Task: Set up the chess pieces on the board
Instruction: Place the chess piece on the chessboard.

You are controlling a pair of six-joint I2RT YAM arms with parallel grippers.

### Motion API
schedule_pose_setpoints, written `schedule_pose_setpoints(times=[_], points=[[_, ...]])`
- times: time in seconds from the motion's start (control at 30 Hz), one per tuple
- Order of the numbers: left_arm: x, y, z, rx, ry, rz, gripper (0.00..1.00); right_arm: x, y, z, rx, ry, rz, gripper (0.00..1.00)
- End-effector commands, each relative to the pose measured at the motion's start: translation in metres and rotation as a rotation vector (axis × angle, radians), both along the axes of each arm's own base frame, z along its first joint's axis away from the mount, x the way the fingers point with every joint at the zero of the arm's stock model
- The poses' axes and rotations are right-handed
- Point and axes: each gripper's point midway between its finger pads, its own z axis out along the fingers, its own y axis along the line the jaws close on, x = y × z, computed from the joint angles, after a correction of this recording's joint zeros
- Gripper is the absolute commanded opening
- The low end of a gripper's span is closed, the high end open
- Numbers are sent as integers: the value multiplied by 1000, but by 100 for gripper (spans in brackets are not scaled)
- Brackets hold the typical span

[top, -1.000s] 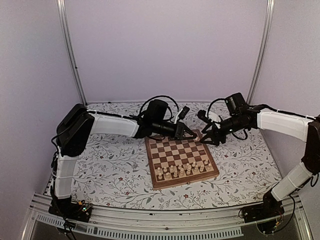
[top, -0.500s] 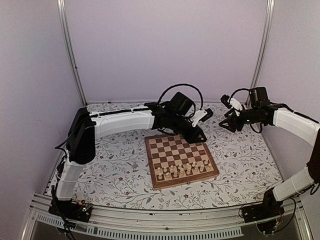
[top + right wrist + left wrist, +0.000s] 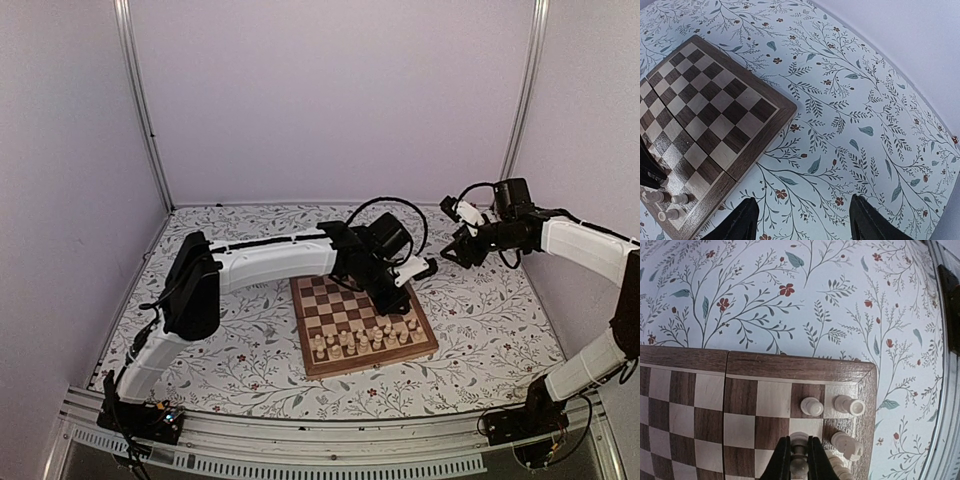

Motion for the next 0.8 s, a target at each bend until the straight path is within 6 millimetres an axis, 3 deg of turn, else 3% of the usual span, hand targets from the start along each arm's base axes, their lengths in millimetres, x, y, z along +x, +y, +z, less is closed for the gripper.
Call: schedule_pose_setpoints(times=[0.0,0.47,0.77], points=[[-10,-2,-4,39,-23,-39,2,1,-2,-11,-17,11,-9,66],[-25,-9,-22,60,-1,-73,3,-1,-1,-15,-19,24,-1,66],[-23,-4,-30,95,-9,-67,3,-2,1,-19,-13,43,8,67]])
